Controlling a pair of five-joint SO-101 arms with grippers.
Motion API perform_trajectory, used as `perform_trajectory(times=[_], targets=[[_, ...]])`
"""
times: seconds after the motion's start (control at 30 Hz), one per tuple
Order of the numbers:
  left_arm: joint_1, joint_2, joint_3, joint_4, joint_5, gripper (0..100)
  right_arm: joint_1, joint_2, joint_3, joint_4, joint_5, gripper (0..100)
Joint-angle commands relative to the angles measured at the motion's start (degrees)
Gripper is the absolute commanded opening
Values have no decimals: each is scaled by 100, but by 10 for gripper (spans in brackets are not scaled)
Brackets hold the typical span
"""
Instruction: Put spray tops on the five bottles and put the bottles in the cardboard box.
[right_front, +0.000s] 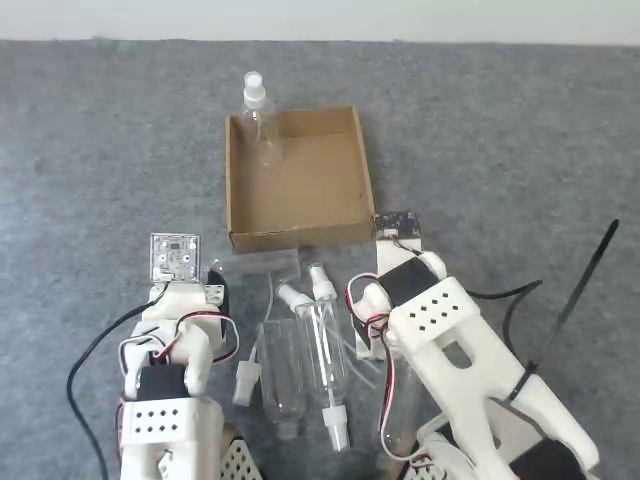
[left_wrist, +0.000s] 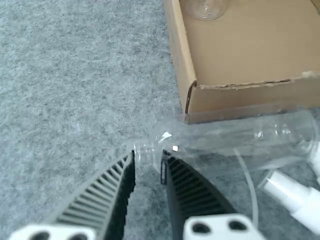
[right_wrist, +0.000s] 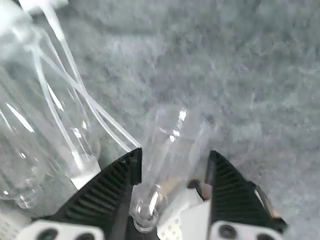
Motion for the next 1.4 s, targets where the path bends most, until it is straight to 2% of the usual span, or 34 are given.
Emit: perform_trajectory(times=[0.0,0.1,0.3,0.53,1.0,1.2,1.37], targets=[[-18,-141,-57,26,-44,81,-48,31,-220,523,-70,264],[-18,-141,-57,26,-44,81,-48,40,-220,576,-70,285],[-18,-141,-57,26,-44,81,-312,40,185,-66,-79,186],[-18,-141,-57,26,-44,81,-514,101,378,-426,-70,177],[-18,-141,-57,26,-44,81,-40,2229,-18,-743,-70,168],[-18,-141,-57,26,-44,81,-13,2220,-53,-769,-35,7],[-18,-141,-57,26,-44,81,127,2220,-316,-567,-26,6]])
